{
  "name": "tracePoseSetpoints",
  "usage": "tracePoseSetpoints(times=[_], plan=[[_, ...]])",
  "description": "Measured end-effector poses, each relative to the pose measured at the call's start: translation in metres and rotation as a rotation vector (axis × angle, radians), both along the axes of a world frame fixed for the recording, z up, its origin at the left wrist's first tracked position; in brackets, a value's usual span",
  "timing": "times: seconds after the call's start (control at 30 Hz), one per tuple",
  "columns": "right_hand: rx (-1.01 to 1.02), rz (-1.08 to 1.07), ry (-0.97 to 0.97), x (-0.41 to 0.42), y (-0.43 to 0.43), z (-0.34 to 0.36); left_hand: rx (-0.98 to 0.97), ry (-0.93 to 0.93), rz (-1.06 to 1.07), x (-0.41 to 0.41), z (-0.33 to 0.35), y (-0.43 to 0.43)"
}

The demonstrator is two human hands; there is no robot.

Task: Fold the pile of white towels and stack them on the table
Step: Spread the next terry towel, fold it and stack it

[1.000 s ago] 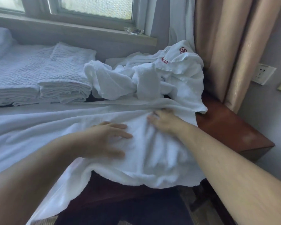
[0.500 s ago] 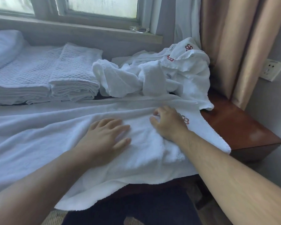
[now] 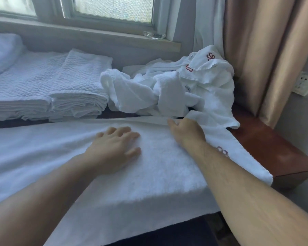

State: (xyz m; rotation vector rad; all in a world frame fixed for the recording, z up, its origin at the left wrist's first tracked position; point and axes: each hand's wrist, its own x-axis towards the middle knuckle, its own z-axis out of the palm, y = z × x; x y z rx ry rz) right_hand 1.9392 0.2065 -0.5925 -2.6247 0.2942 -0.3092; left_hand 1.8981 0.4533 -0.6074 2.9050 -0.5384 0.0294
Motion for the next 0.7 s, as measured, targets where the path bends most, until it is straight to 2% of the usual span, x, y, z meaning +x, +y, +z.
tracePoseSetpoints(times=[0.07,0.17,0.23,0.3,0.43,0.6,0.7], plan=[[0.037,-0.092,0.011,0.008,-0.001,0.001,-0.076,-0.017,0.028,0.012,0.008,-0.001],[0.169,-0.205,0.064,0.019,-0.004,0.01,-0.237,-0.18,0.095,0.033,0.018,-0.004],[0.225,-0.235,0.131,0.025,-0.006,0.017,-0.215,-0.293,0.125,0.042,0.015,-0.008],[0.251,-0.248,0.158,0.031,-0.008,0.019,-0.21,-0.283,0.137,0.048,0.006,-0.008],[0.192,-0.256,0.085,0.039,-0.011,0.013,-0.206,-0.246,0.152,0.061,-0.007,-0.004],[0.321,-0.212,-0.091,0.039,-0.021,0.004,-0.209,-0.291,0.152,0.067,-0.006,-0.002],[0.392,-0.196,-0.109,0.038,-0.026,0.005,-0.202,-0.364,0.136,0.068,-0.005,-0.003]])
